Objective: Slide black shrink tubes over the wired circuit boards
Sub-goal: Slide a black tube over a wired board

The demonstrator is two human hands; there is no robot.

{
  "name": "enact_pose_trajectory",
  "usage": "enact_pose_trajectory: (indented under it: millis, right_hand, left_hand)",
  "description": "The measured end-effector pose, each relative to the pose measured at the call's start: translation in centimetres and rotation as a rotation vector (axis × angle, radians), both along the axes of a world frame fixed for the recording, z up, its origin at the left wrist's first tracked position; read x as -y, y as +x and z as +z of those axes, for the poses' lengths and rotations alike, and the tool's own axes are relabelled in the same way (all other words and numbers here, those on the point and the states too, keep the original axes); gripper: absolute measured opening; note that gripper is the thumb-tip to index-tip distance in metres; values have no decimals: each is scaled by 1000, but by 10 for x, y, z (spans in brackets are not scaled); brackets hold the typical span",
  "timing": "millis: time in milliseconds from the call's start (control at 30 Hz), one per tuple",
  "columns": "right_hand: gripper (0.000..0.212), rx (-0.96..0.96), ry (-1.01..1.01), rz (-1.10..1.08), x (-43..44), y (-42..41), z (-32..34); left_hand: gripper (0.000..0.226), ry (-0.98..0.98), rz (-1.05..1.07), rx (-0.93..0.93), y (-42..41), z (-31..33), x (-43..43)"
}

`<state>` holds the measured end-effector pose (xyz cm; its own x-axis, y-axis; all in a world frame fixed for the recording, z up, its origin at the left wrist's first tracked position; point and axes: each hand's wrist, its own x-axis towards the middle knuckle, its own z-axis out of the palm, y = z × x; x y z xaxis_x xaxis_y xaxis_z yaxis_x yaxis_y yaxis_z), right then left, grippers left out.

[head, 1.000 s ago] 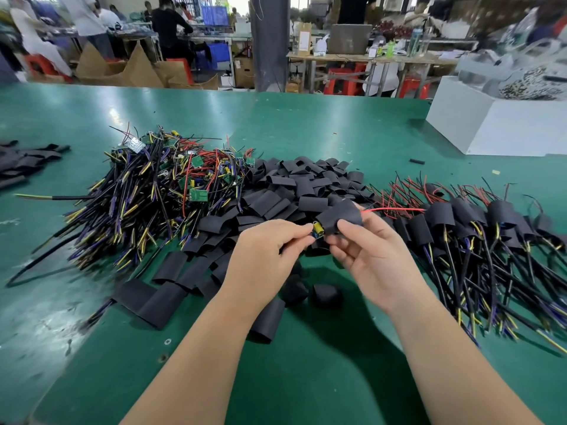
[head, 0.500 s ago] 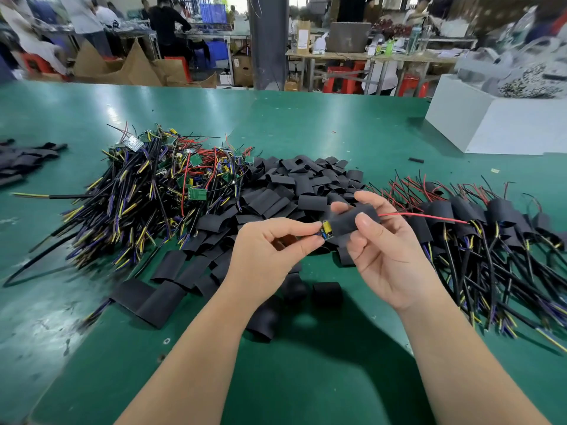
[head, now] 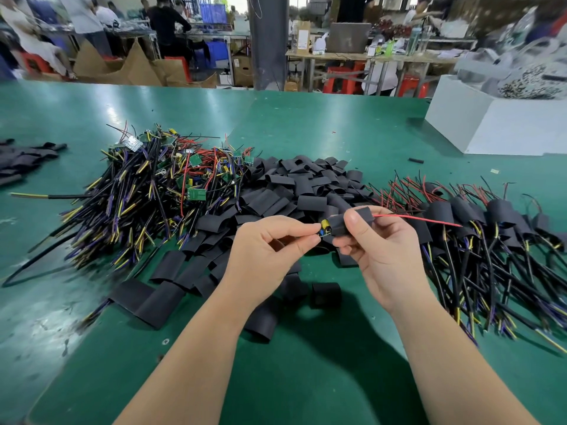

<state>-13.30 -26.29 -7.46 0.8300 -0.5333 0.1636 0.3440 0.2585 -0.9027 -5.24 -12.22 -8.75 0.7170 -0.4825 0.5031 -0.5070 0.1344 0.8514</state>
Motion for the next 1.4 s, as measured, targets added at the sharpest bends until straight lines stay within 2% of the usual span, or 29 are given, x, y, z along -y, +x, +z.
enact_pose_trajectory:
  millis: [133, 333, 400, 533, 633, 667, 767, 833, 900, 967, 1000, 1067, 1133, 1200, 1233, 1333, 1400]
  right_hand:
    - [43, -22, -36, -34, -2, 0, 0]
    - [28, -57, -176, 37, -2, 0, -5]
    - [29, -81, -190, 43, -2, 0, -6]
    - [48, -100, -61, 116, -7, 2, -7]
    - [63, -48, 192, 174, -14, 5, -6]
    - [58, -25, 261, 161, -13, 5, -5]
    - [16, -8, 358, 44, -2, 4, 7]
    - [9, 22, 441, -69, 13, -1, 13]
    - [10, 88, 450, -189, 31, -9, 18]
    - [4, 148, 337, -351, 49, -18, 21]
    - [14, 137, 194, -476, 57, -23, 21]
    - [21, -45, -191, -753, 72, -29, 19]
    - [31, -364, -542, -868, 80, -30, 12]
    - [41, -646, -686, -909, 82, -29, 5]
    - [44, -712, -704, -928, 79, -27, 3]
    - [41, -668, -755, -908, 61, -21, 5]
    - [37, -627, -794, -843, 50, -17, 5]
  left_hand:
    - [24, 9, 25, 44, -1, 0, 0]
    - [15, 42, 102, 187, 0, -1, 0]
    - [11, 62, 134, 225, 0, -2, 0]
    - [13, 96, 176, 182, -2, -2, -1]
    - [20, 87, 185, 113, -3, -2, 0]
    - [18, 54, 168, 68, -4, 0, 0]
    - [16, -108, 155, -125, -2, 7, -3]
    - [10, -142, 278, -200, 5, 10, -7]
    - [6, -10, 521, -154, 20, 6, -16]
    - [10, 302, 744, -42, 36, -4, -28]
    - [21, 473, 808, -18, 43, -10, -33]
    - [38, 741, 858, -58, 54, -20, -39]
    - [41, 874, 855, -88, 60, -24, -40]
    - [39, 921, 847, -59, 64, -26, -39]
    - [38, 928, 858, -31, 64, -26, -40]
    - [34, 854, 921, 67, 64, -23, -42]
    - [41, 730, 884, 89, 64, -21, -42]
